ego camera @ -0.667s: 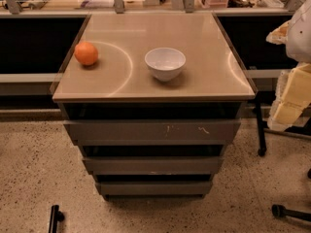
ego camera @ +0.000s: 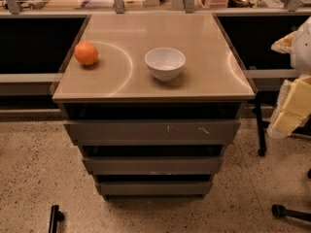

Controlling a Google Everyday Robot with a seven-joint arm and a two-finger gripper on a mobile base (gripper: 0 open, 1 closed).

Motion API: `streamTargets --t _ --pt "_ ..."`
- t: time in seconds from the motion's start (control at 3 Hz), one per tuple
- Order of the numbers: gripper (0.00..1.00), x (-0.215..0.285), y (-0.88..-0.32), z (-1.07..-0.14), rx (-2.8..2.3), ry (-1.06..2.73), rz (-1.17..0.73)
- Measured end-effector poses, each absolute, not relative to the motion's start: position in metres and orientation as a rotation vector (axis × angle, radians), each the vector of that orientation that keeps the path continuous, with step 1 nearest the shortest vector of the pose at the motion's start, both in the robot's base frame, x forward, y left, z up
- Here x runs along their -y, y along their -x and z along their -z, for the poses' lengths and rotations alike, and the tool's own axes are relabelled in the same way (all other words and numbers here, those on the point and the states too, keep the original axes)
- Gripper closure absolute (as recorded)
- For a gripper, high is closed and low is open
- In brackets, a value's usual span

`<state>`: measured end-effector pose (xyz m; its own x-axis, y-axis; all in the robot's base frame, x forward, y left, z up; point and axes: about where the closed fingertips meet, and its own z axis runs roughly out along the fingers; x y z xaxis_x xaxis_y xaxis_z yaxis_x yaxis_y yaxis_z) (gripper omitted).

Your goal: Open bottom drawer

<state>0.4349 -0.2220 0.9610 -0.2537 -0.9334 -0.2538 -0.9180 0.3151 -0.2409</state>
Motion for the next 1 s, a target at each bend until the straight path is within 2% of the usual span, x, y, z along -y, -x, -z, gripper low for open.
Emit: streamTargets --t 0.67,1.0 --pt "0.00 0.244 -0.426 -0.866 -2.363 1.430 -0.067" --pt "0.00 0.244 -0.425 -0.861 -2.364 1.426 -0.065"
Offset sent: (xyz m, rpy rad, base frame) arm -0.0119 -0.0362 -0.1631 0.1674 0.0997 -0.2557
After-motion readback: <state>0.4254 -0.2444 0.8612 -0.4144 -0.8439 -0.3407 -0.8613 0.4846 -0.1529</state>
